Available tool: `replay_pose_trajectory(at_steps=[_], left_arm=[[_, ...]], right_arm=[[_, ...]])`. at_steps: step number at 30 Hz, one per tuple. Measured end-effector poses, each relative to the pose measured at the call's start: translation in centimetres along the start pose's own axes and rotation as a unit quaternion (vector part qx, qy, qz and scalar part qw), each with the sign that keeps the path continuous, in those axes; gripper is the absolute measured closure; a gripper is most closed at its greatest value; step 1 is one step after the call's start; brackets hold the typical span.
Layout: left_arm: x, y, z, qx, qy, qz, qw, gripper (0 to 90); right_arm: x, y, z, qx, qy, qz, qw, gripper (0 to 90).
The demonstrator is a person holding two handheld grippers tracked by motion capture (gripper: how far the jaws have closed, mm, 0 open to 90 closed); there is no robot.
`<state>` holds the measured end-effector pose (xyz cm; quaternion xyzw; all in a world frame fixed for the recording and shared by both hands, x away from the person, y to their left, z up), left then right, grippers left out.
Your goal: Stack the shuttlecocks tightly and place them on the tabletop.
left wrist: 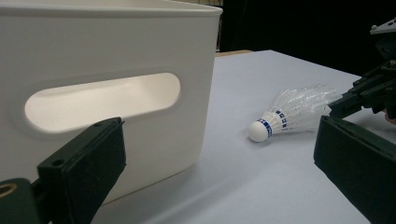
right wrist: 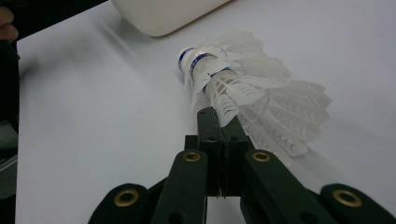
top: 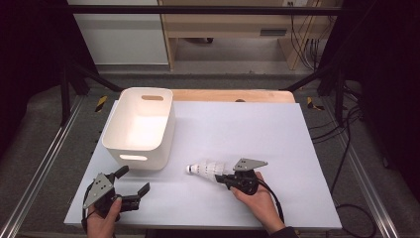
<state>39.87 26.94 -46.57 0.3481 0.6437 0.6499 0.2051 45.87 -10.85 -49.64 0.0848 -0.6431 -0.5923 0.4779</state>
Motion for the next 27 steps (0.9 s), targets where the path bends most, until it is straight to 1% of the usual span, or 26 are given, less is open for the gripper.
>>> replay_pose_trajectory(at_steps=[9,15,18,27], left_arm=[[-0.01,-0.01,-0.01,0.000,0.000,0.001,1.0000,2.0],[-0.02,-0.01,-0.04,-0.002,-0.001,0.002,1.0000,2.0],[-0.02,-0.01,-0.03,-0.001,-0.001,0.002,1.0000,2.0],[-0.01,0.00,-0.02,-0.001,-0.001,0.001,1.0000,2.0]], right_arm=[[-0.01,-0.04,-0.03,0.001,-0.001,0.002,1.0000,88.5],[0.01,-0.06,-0.04,-0.002,-0.002,0.002,1.0000,84.5],[0.09,-0.01,-0.04,-0.002,-0.003,-0.003,1.0000,82.0],[0.24,-0.11,-0.17,-0.004,-0.010,-0.001,0.9999,75.2]])
Point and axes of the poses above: each handheld gripper's, and its own axes: x roughly backward along the jaws, y roughly out of its top, z roughly to its left, the point moved 2 cm from there along -x, roughly forward along the jaws, and after that the axes turned 8 degrees about -y, right-handed, at the moved point
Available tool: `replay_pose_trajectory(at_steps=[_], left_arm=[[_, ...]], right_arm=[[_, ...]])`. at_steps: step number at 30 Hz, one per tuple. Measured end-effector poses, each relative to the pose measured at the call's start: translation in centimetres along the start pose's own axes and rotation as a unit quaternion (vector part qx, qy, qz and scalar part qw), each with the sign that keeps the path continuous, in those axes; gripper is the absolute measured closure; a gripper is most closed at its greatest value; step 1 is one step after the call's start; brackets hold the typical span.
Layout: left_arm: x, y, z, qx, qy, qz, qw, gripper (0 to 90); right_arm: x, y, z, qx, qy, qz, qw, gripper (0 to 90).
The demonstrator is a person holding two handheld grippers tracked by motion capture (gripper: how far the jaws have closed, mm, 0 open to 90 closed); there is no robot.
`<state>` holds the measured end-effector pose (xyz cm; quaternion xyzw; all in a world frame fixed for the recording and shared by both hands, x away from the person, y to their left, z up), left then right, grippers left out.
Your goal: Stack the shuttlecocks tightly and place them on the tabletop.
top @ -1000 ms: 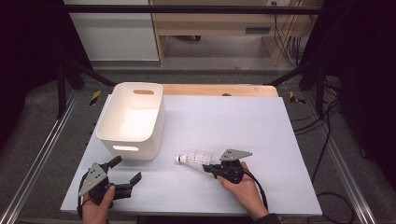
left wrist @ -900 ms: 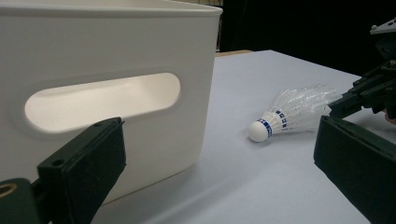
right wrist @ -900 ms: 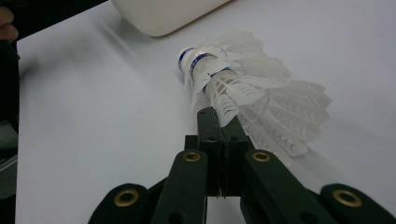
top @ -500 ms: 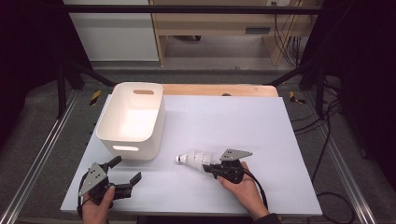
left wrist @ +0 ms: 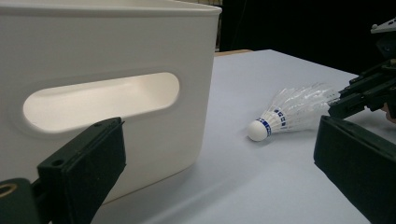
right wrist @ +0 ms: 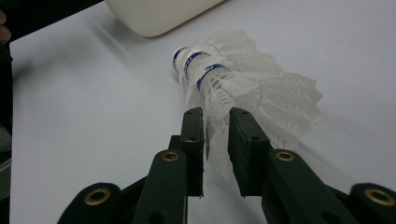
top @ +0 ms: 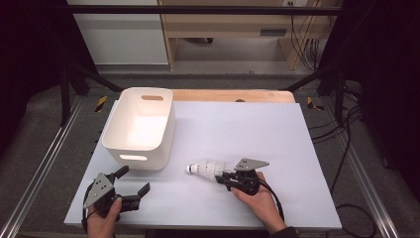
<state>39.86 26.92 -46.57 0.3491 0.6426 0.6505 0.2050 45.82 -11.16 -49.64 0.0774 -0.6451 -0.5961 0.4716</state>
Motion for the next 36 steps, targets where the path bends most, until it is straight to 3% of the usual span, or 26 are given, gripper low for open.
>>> replay_pose_trajectory(at_steps=[19,36], left_arm=[[0.0,0.0,0.0,0.001,0.001,-0.001,1.0000,2.0],[0.1,0.1,0.0,0.000,0.000,-0.002,1.0000,2.0]], right_arm=[[0.4,0.1,-0.1,-0.003,-0.019,-0.004,0.9998,60.2],[1.9,0.0,-0.2,-0.007,-0.041,-0.004,0.9991,33.5]])
Point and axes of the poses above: each handheld gripper's, and its own axes: x roughly backward along the jaws, y roughly out of its top, z roughly to its left, the point moved 2 cm from there along -x, roughly forward along the jaws, and after that the axes turned 8 degrees about -y, right-handed, at the moved point
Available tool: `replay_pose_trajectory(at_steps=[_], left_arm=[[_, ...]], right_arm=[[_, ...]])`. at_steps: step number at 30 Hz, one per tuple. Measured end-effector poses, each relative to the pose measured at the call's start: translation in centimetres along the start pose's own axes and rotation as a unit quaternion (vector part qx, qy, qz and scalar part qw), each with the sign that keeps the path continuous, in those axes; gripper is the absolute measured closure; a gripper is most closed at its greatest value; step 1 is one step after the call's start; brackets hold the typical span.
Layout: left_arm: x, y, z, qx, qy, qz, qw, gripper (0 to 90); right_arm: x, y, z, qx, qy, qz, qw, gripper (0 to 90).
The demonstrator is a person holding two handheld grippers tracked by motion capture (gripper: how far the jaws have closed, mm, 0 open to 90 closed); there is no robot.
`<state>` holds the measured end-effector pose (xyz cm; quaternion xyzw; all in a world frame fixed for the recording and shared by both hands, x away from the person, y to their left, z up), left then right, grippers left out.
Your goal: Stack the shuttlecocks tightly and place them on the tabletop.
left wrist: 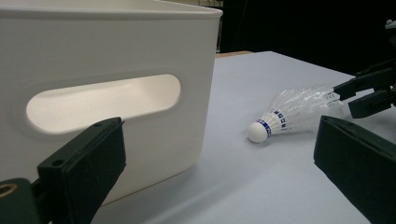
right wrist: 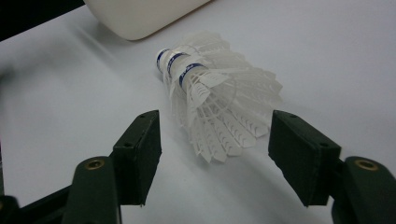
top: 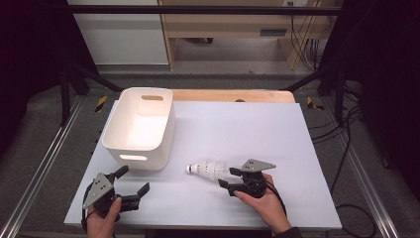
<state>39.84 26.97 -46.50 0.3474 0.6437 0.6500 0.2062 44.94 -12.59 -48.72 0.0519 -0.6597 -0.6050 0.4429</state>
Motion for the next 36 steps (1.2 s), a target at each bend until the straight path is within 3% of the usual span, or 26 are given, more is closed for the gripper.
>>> replay_pose_trajectory(at_steps=[13,18,25,29,36], left_arm=[[0.0,0.0,0.0,-0.001,-0.001,-0.002,1.0000,2.0],[0.0,0.1,0.0,-0.002,-0.003,-0.002,1.0000,2.0],[0.1,0.1,0.1,-0.002,-0.005,-0.004,1.0000,2.0],[0.5,0.2,0.3,-0.014,-0.011,-0.007,0.9998,2.1],[1.3,0.5,0.8,-0.015,-0.007,-0.033,0.9993,1.8]], right_arm=[[0.4,0.2,0.3,0.014,-0.021,-0.023,0.9994,7.8],[0.5,0.3,0.5,0.026,-0.038,-0.033,0.9984,6.9],[0.9,0.5,0.7,0.069,-0.056,-0.030,0.9956,7.0],[0.8,0.5,1.0,0.074,-0.053,-0.021,0.9956,6.7],[0.7,0.5,1.2,0.070,-0.049,-0.014,0.9963,6.5]])
Point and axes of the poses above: each handheld gripper's, and its own axes: x roughly backward along the jaws, y roughly out of its top, z roughly to its left, the point moved 2 cm from there along -x, roughly forward along the jaws, and after that the axes turned 8 degrees about -y, right-handed, at the moved point
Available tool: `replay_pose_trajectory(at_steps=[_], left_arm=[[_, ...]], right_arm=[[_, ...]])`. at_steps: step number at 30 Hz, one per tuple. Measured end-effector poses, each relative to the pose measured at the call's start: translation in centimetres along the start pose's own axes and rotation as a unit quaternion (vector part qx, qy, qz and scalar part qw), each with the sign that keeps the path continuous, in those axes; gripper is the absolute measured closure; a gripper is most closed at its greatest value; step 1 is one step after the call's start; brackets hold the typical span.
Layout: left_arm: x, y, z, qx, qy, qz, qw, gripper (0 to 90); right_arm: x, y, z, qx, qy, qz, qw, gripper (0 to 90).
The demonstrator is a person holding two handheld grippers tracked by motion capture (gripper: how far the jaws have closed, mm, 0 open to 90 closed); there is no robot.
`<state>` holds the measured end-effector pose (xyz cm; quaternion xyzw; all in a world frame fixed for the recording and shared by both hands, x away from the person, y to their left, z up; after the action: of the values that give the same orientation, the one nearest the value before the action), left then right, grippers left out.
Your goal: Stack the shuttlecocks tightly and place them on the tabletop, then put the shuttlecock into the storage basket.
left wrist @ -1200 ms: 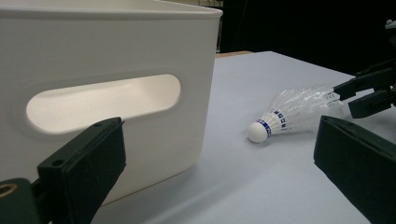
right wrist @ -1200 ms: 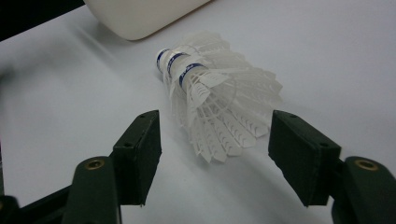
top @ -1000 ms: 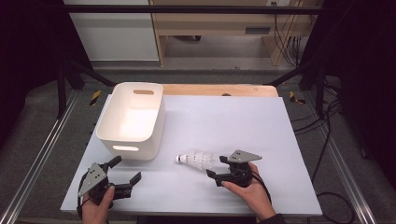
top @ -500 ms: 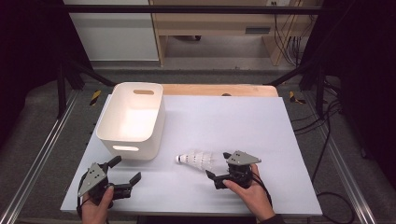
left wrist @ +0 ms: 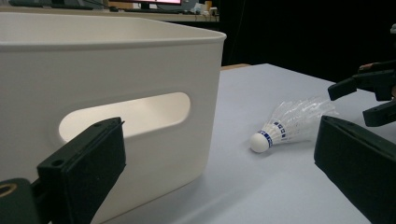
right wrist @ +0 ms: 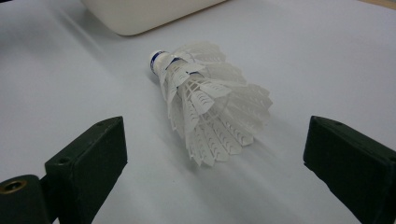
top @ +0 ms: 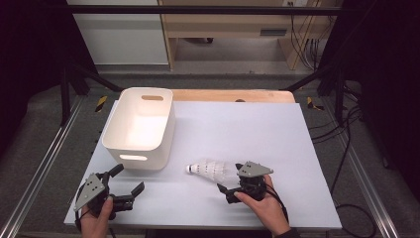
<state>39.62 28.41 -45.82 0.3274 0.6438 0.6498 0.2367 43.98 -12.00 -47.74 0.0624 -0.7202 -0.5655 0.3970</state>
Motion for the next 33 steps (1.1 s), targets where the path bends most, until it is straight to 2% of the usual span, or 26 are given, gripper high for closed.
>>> replay_pose_trajectory(at_steps=[5,9,18,24,27,33], left_arm=[[-0.1,0.2,0.2,-0.004,0.003,-0.016,0.9999,1.6],[-0.2,0.3,0.2,-0.009,0.000,-0.017,0.9998,1.6],[-0.1,0.2,0.0,-0.003,0.002,-0.018,0.9998,1.5],[-0.1,0.2,-0.1,-0.007,0.000,-0.015,0.9999,1.6],[0.1,0.2,0.0,-0.008,0.006,-0.017,0.9998,1.6],[0.2,0.3,0.0,-0.004,0.008,-0.022,0.9997,1.5]], right_arm=[[-0.1,-0.1,0.0,-0.005,0.002,0.007,1.0000,6.3],[-0.3,-0.1,0.0,-0.016,0.003,0.014,0.9998,6.2],[-0.1,-0.3,0.3,-0.029,0.011,0.030,0.9990,5.9],[0.1,-0.2,0.5,-0.043,0.027,0.038,0.9980,6.3],[0.1,-0.1,0.8,-0.063,0.042,0.048,0.9959,5.8],[-0.4,0.1,1.6,-0.049,0.048,0.057,0.9960,6.5]])
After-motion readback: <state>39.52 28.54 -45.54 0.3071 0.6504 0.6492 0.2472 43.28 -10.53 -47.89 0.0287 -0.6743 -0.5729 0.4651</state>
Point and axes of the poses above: each handheld gripper's, and its own axes: x roughly backward along the jaws, y roughly out of its top, z roughly to its left, the point moved 2 cm from there along -x, roughly forward along the jaws, and after that the axes turned 8 degrees about -y, right-handed, at the moved point
